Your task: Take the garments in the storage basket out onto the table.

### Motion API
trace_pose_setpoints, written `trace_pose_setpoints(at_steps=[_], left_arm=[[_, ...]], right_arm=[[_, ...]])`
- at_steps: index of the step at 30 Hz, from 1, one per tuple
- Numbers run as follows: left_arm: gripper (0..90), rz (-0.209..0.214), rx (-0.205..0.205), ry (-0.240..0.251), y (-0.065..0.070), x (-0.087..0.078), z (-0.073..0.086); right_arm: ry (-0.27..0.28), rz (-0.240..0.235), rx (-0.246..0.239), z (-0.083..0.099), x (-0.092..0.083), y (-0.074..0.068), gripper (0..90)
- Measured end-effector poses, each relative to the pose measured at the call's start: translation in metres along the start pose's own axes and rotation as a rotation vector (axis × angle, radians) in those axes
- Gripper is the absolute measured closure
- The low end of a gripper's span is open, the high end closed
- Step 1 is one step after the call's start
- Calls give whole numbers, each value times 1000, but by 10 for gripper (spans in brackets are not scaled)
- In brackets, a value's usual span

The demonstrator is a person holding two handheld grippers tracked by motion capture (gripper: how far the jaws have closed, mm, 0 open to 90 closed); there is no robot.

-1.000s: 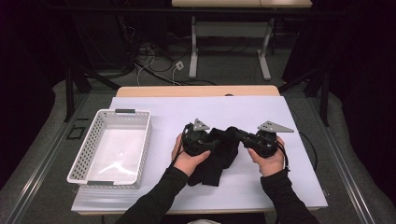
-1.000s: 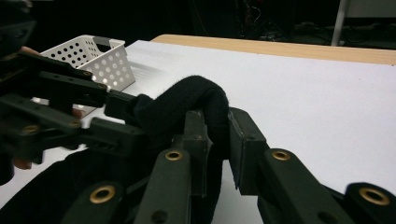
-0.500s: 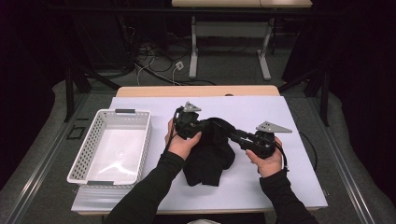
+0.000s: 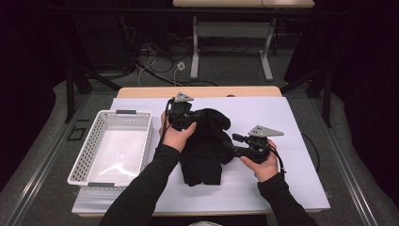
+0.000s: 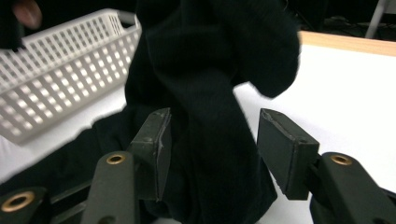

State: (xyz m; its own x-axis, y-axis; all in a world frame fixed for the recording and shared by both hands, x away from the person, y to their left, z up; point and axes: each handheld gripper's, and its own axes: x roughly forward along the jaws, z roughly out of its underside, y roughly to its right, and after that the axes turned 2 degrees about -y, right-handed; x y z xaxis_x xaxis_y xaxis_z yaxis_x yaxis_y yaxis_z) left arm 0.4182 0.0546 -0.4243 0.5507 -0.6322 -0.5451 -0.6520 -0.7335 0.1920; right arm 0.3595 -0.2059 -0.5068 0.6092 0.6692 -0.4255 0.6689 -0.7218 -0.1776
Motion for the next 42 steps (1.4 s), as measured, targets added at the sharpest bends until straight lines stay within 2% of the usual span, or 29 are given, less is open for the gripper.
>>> trace_pose_setpoints(at_steps=[2, 5, 6, 8, 9, 12, 14, 17, 22, 25, 31, 34, 36, 40, 42], left_arm=[[860, 1, 4, 3, 0, -1, -2], [860, 3, 7, 7, 0, -3, -4], [860, 2, 6, 10, 0, -3, -5], [860, -2, 7, 12, -1, -5, -7], [859, -4, 2, 13, -2, -6, -7], [859, -10, -4, 12, -8, -7, -7], [859, -8, -23, 13, -11, -7, -6], [859, -5, -36, 5, -15, -5, -3], [857, 3, -67, -12, -21, 3, 6], [857, -1, -78, -19, -22, 7, 10], [853, -5, -86, -28, -24, 8, 17], [832, 6, -98, -37, -24, 8, 28], [800, 9, -92, -49, -24, 7, 36], [641, 10, -112, -69, -26, 7, 53], [592, 5, -118, -70, -29, 7, 58]], right_arm=[[-26, 21, -27, 2, 4, -2, 480], [-72, 63, -42, 4, 6, -3, 690], [-78, 61, -38, 4, 6, -2, 748], [-83, 70, -32, 3, 3, 0, 849], [-74, 72, -24, 2, 1, 2, 871], [-38, 74, 14, -2, -8, 10, 881], [-14, 76, 37, -5, -16, 15, 882], [24, 77, 48, -11, -27, 20, 883], [48, 71, 60, -15, -35, 24, 883], [41, 73, 63, -15, -35, 23, 883], [44, 55, 34, -17, -36, 14, 883], [19, 51, -11, -15, -33, 6, 883], [-2, 52, -37, -12, -31, 2, 883], [-26, 40, -30, -7, -31, 0, 883], [-44, 50, -37, -3, -34, 0, 883]])
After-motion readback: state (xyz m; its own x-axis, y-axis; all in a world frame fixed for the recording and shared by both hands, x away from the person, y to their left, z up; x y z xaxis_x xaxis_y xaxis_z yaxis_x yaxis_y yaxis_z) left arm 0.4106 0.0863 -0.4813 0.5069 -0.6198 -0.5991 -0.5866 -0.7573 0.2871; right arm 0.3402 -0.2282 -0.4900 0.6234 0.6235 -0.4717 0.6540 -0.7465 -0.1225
